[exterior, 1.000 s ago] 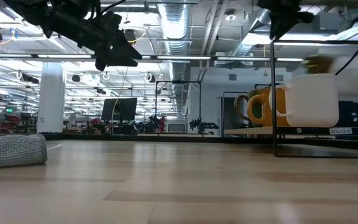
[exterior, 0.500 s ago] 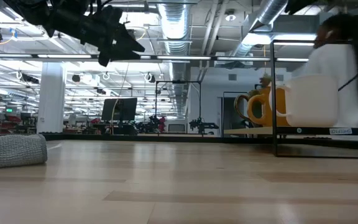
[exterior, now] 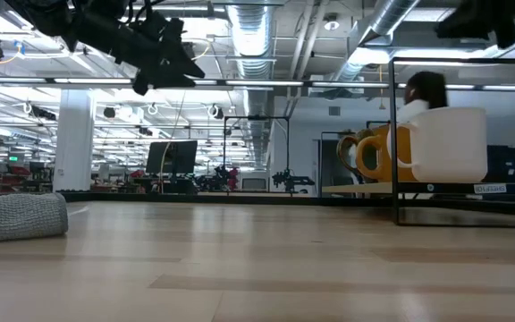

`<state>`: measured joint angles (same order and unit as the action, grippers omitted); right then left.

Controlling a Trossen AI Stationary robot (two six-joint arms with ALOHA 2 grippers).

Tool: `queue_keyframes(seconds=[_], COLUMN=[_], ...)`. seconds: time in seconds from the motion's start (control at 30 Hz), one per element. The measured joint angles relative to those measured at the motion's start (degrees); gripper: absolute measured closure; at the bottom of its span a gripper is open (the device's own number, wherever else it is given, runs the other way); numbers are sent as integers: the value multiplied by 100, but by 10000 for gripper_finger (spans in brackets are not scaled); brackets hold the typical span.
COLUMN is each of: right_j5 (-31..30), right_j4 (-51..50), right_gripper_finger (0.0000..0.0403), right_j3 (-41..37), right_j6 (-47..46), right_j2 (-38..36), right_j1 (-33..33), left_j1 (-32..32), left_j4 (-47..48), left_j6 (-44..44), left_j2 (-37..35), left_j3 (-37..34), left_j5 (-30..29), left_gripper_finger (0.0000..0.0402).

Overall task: Stack small to large cups/mugs on shelf
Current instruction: Return to Home Position

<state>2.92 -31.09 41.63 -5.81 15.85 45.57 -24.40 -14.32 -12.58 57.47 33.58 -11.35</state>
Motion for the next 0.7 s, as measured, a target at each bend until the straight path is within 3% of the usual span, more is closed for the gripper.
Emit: queue_keyframes(seconds=[0.2,0.47,0.7], right_j5=[6,-165,-272], right_j4=[532,771,832], right_gripper_finger=[285,285,285], right_j3=[-1281,-1514,-1500], right_j6=[-434,-342,-277], right_j2=[-1601,-1289,-1574], right_j1=[-195,-348,-344], left_j1=[2,21,35], left_j4=[-9,160,631], left_j6=[187,220,259], left_j2=[0,-305,-958], left_j3=[0,-4,-13], left_j5=[-136,-197,-298], left_gripper_finger=[230,230,230])
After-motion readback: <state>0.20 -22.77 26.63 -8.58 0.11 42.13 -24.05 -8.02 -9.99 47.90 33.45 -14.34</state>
